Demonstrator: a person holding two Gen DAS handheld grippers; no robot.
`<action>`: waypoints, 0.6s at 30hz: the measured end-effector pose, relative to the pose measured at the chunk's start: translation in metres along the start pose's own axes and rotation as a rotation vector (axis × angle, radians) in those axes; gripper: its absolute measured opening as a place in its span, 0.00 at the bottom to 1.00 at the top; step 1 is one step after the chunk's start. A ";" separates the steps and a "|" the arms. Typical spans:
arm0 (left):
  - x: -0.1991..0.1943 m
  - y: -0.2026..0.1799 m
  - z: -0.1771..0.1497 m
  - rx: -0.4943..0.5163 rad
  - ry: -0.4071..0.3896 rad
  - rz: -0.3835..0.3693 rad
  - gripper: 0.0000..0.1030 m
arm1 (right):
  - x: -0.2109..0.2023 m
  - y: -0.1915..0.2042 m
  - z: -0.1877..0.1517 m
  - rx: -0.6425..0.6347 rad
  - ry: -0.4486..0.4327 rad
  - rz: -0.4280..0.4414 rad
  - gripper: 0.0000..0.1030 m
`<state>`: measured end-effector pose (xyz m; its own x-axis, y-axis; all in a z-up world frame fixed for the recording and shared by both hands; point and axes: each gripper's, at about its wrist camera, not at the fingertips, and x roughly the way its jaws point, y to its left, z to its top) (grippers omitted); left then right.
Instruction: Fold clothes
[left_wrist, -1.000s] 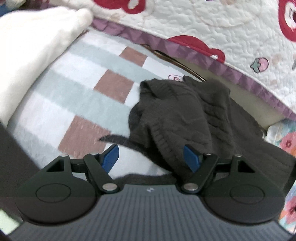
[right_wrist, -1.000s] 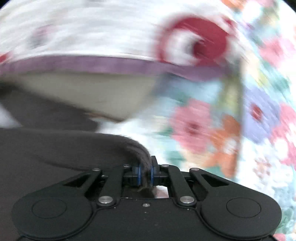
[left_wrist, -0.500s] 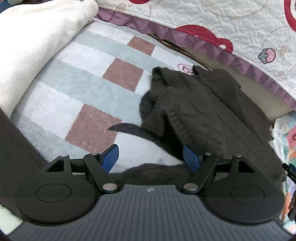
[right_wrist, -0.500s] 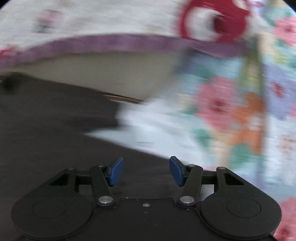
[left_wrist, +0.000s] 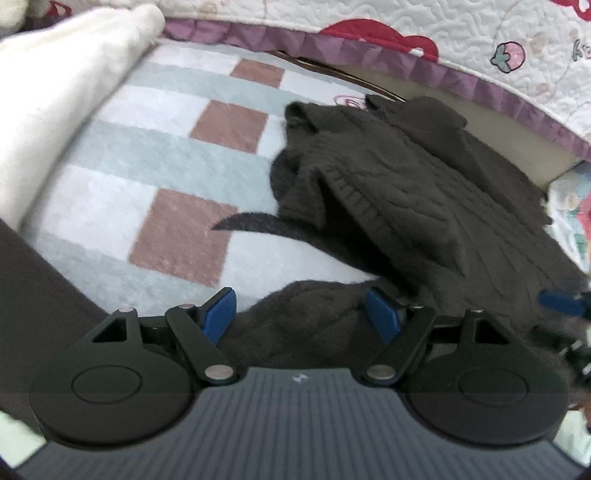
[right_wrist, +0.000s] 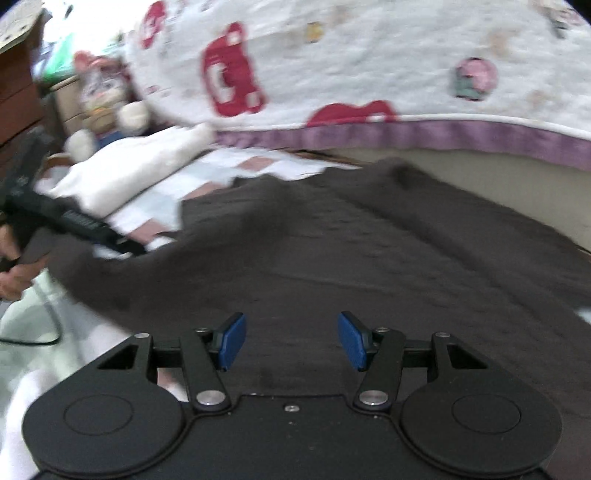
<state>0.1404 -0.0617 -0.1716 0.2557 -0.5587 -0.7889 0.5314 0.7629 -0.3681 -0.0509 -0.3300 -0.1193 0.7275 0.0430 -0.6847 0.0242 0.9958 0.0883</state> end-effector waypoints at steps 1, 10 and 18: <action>0.001 0.004 -0.001 -0.031 0.008 -0.021 0.77 | 0.004 0.006 -0.003 -0.018 0.010 0.013 0.58; -0.003 -0.004 -0.018 -0.037 0.027 -0.075 0.54 | 0.020 0.014 -0.027 0.004 0.077 0.037 0.58; -0.003 -0.011 -0.003 0.092 -0.017 0.011 0.68 | 0.027 0.013 -0.037 -0.045 0.121 -0.001 0.59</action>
<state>0.1316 -0.0673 -0.1662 0.2752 -0.5568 -0.7838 0.6003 0.7363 -0.3123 -0.0567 -0.3129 -0.1636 0.6398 0.0487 -0.7670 -0.0080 0.9984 0.0567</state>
